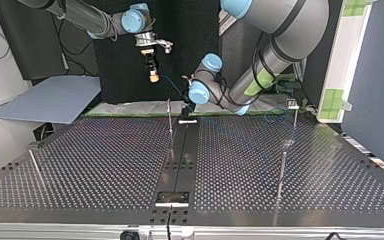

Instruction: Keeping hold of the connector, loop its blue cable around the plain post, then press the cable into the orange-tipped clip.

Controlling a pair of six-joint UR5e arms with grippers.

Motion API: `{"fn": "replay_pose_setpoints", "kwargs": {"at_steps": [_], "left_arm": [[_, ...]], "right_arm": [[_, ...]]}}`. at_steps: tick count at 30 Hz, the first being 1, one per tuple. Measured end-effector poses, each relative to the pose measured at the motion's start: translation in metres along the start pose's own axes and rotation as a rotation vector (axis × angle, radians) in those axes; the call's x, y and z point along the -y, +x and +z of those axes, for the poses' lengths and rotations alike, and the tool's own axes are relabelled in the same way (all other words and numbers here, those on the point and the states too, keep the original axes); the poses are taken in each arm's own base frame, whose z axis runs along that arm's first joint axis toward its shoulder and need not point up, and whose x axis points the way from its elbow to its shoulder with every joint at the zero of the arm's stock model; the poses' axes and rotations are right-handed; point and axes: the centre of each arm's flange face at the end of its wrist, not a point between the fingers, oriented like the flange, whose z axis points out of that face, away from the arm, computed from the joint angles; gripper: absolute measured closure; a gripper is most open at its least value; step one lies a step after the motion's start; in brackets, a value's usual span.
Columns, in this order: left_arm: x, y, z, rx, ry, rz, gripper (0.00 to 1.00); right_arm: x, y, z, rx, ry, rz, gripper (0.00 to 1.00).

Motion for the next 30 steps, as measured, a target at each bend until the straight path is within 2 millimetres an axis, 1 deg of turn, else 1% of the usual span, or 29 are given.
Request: {"fn": "replay_pose_setpoints", "kwargs": {"at_steps": [9, 20, 30], "left_arm": [[0.004, 0.016, -0.004, -0.013, 0.041, 0.043, 0.00], [0.016, 0.017, -0.003, 0.015, 0.077, 0.128, 0.00], [0.017, 0.018, -0.003, 0.020, 0.062, 0.141, 0.00]], "right_arm": [[-0.009, 0.000, 0.005, 0.014, -0.027, -0.006, 1.00], [-0.010, 0.001, 0.009, 0.014, -0.027, -0.020, 1.00], [-0.010, 0.001, 0.012, 0.030, -0.025, -0.031, 1.00]]}}
